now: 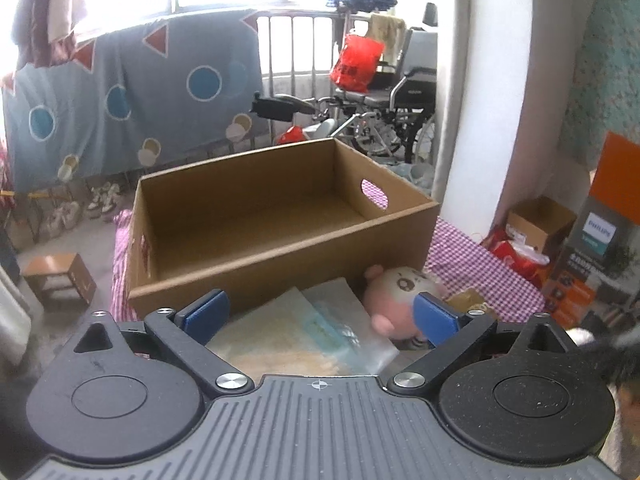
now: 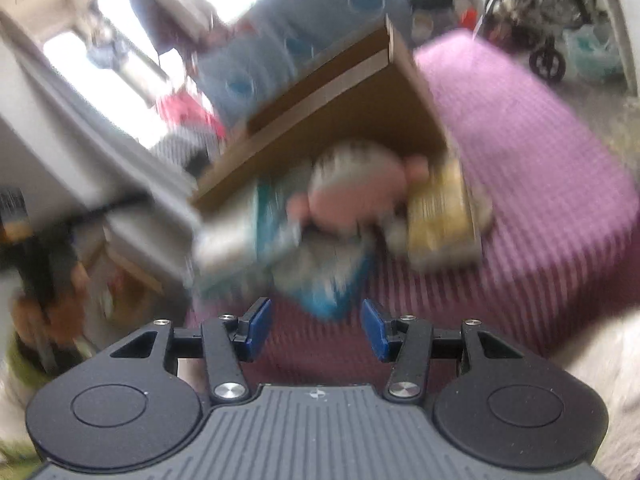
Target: Organize soft objects
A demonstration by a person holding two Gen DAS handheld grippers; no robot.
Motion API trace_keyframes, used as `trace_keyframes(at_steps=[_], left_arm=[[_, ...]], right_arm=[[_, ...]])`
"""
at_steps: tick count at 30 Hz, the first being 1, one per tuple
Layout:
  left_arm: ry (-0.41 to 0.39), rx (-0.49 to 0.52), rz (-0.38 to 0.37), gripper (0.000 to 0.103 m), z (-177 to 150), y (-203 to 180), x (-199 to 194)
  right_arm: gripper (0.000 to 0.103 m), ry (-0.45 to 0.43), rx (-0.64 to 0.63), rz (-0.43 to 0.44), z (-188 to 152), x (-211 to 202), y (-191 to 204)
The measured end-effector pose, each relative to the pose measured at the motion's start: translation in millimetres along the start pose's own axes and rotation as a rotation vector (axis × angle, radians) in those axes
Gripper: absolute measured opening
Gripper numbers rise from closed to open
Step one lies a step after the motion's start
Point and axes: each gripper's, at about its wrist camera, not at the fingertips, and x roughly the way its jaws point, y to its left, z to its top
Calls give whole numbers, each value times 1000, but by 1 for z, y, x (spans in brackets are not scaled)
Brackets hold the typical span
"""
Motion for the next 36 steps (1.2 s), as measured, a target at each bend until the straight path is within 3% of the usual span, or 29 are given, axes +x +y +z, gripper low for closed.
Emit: trace_keyframes(at_steps=[4,9,12,17,19,22,27,32,36], left_arm=[[52,-16,-59,100,-20,-8,-21],[263,-16,-291,99,-66,-39,-21],[338,28,-267,92,-89,-62,-5],[305,44,-162,90,-86,-58,7],[269,38,-124,91,-77,-50,2],[224,8,-95,93,-69,-35,-4],[173,-67,-59,95,-69,-9,-6],[163,-179,-34,95,-76,21,-3],[194,-251,-5,95,-83,43,4]], right_arm=[[52,123,0,-70,-33,22,-3],[51,125,33,-170,-57,19,-17],[49,138,-41,-220,-60,29,-17],[45,327,-269,-341,-81,103,-21],[45,423,-271,-370,-90,136,-30],[46,575,-87,-345,-101,178,-52],[46,708,193,-372,-147,221,-83],[46,614,624,-449,-173,259,-135],[46,526,734,-540,-179,311,-169]])
